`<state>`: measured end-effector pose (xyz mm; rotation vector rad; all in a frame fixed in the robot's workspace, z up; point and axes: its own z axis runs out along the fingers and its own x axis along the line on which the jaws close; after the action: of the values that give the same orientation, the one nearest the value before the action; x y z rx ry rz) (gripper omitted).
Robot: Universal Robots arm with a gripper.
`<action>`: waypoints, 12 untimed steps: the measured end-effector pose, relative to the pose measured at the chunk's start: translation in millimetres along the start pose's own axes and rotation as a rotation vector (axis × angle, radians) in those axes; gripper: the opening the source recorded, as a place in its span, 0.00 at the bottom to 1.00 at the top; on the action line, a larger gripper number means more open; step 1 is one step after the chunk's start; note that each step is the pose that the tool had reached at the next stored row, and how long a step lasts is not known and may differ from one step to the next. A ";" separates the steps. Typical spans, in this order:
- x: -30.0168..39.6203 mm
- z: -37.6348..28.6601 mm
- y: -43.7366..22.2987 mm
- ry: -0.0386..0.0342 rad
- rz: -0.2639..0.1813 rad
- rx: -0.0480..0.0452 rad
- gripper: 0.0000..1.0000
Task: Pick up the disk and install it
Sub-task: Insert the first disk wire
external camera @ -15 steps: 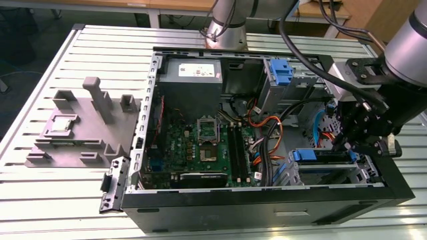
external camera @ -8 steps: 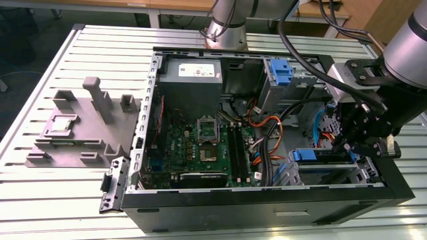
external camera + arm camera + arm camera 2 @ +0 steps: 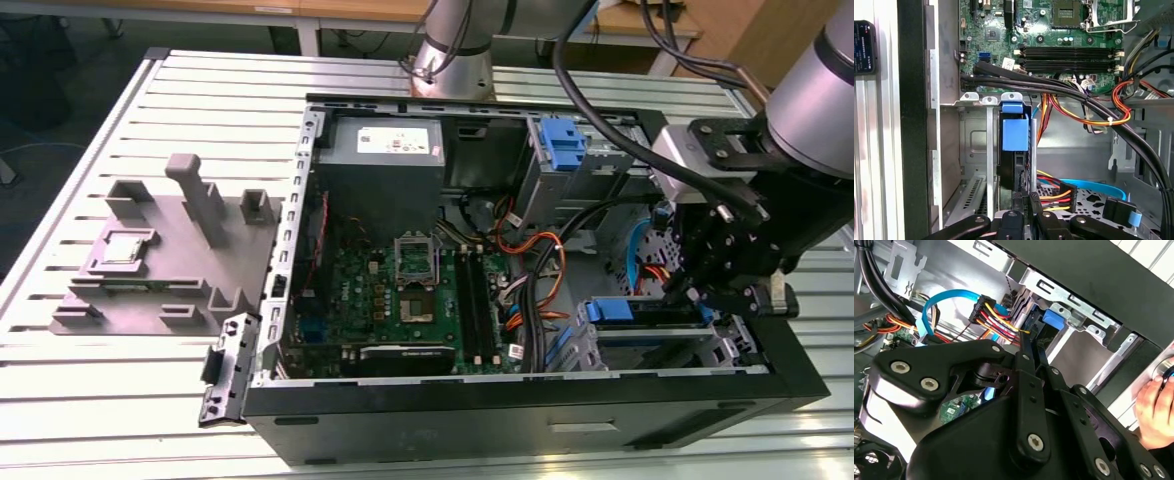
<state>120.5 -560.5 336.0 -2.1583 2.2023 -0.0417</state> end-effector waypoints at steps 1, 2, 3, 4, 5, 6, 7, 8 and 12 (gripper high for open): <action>0.0 0.0 0.0 0.0002 0.004 0.0001 0.16; 0.0 0.1 0.0 0.0004 0.006 0.0002 0.16; 0.1 0.1 0.0 0.0005 0.007 0.0002 0.16; 0.1 0.2 0.0 0.0004 0.007 0.0002 0.16; 0.1 0.2 0.1 0.0005 0.007 0.0002 0.16; 0.2 0.4 0.4 0.0005 0.007 0.0002 0.16; 0.2 0.6 0.5 0.0005 0.007 0.0001 0.16; 0.2 0.8 0.5 0.0004 0.007 0.0002 0.16; 0.3 1.9 0.6 0.0005 0.009 0.0001 0.16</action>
<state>120.0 -560.8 334.0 -2.1488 2.2118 -0.0419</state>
